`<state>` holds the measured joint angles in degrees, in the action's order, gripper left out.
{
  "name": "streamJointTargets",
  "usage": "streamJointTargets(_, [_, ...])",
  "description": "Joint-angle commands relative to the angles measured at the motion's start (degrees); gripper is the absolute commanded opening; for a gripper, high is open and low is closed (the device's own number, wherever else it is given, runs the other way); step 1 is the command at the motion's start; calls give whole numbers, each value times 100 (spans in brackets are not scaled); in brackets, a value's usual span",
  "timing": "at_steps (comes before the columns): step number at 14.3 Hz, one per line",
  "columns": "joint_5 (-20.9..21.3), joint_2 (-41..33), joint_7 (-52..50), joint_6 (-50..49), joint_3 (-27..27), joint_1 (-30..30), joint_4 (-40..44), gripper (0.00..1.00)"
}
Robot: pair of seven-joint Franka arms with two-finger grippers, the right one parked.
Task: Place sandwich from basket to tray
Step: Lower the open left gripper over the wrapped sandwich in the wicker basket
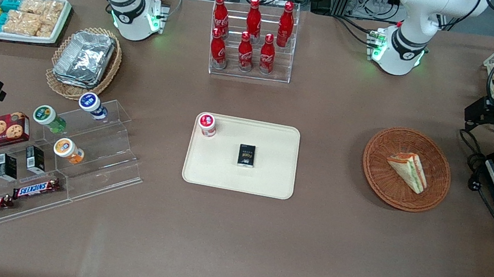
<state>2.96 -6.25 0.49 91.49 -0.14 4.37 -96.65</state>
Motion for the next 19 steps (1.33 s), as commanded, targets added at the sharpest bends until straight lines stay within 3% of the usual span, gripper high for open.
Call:
streamJointTargets(1, [-94,203,83,-297,40,46,305,100])
streamJointTargets(4, [-182,308,4,-298,49,46,313,100])
streamJointTargets(7, [-200,397,-1284,-124,67,46,-159,100])
streamJointTargets(12, [-243,186,-3183,1377,181,46,-1697,100])
streamJointTargets(15, [-235,168,-4448,3264,225,46,-3032,100])
streamJointTargets(19, [-244,554,-5164,3876,286,46,-3290,100])
